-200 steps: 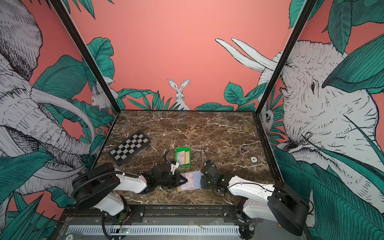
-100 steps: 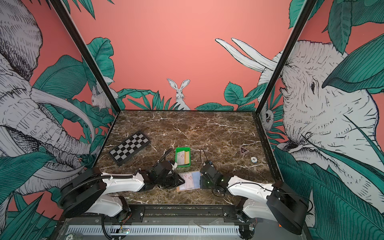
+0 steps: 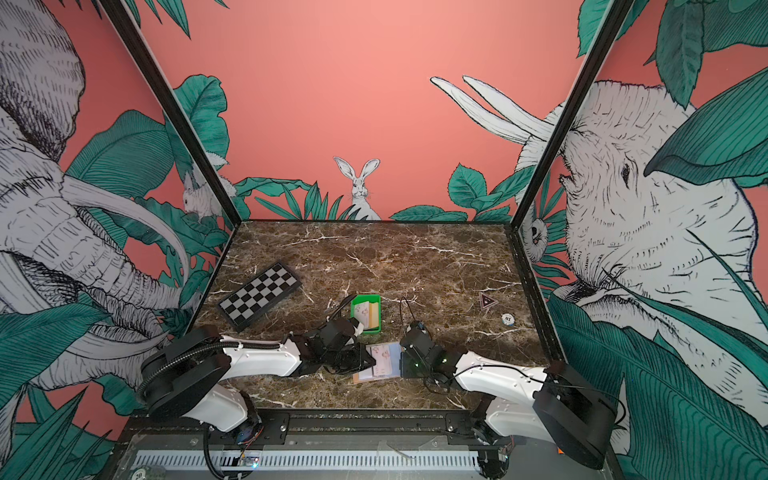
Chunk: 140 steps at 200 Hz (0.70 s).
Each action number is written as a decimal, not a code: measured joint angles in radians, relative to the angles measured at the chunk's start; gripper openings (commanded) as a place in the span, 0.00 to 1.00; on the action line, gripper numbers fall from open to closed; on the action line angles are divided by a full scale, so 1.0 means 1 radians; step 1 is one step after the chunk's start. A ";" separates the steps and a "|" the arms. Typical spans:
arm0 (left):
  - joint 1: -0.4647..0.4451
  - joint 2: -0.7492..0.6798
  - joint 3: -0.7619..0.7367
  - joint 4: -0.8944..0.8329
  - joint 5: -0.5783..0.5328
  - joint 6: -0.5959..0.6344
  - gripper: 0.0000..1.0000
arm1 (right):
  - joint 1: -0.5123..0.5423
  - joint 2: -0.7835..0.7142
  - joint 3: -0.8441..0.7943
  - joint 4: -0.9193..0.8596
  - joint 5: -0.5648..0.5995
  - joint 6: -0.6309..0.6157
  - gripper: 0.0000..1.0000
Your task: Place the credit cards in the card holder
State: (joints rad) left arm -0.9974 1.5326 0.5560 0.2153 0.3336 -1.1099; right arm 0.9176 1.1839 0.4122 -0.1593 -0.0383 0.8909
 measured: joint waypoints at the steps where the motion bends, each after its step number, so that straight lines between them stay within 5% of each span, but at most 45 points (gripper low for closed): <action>1: 0.000 0.000 0.001 0.000 0.000 0.000 0.15 | 0.000 0.000 0.000 0.000 0.000 0.000 0.18; 140: -0.030 0.097 0.083 0.002 0.018 0.019 0.17 | 0.006 -0.055 -0.039 0.015 0.000 0.037 0.19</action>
State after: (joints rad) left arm -1.0271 1.6291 0.6392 0.2173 0.3511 -1.0908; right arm 0.9234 1.1286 0.3737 -0.1444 -0.0387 0.9276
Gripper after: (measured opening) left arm 0.170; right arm 0.175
